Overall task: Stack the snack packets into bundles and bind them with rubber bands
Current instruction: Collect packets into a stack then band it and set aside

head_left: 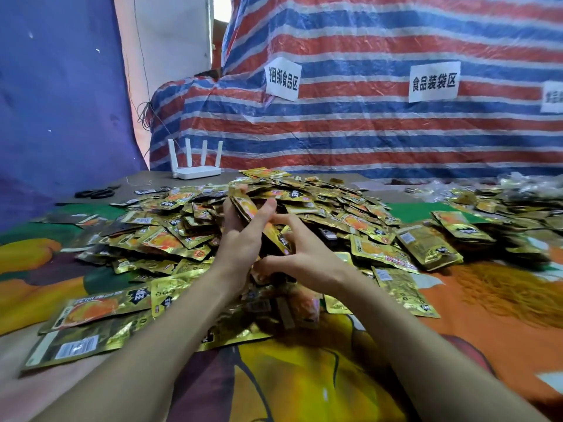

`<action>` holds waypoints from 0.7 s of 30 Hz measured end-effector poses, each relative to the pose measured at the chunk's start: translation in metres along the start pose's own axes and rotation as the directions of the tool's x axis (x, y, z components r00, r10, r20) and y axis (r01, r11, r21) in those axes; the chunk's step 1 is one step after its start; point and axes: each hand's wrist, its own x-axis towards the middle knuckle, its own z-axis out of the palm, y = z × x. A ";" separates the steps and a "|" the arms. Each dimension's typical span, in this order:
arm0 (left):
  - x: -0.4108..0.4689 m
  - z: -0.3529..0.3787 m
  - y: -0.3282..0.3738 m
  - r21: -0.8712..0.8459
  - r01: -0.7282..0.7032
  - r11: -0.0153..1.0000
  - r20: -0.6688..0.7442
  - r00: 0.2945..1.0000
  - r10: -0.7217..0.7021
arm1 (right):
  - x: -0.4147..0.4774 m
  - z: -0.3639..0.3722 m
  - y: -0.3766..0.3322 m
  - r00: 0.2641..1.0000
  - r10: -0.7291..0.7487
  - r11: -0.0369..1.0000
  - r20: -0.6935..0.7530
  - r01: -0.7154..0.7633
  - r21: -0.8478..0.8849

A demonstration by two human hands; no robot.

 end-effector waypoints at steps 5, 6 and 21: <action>0.001 0.001 -0.005 0.006 -0.074 0.997 0.017 0.997 0.074 | -0.005 -0.009 -0.008 0.994 0.085 0.994 0.074 -0.090 0.063; 0.000 0.001 -0.005 -0.014 -0.067 0.998 0.020 0.997 0.068 | -0.005 -0.010 -0.011 0.988 0.108 0.986 0.110 -0.121 0.112; -0.023 0.014 -0.012 0.415 -0.229 0.881 0.393 0.918 0.054 | -0.037 -0.095 0.000 0.905 0.222 0.939 -0.362 -0.298 -0.171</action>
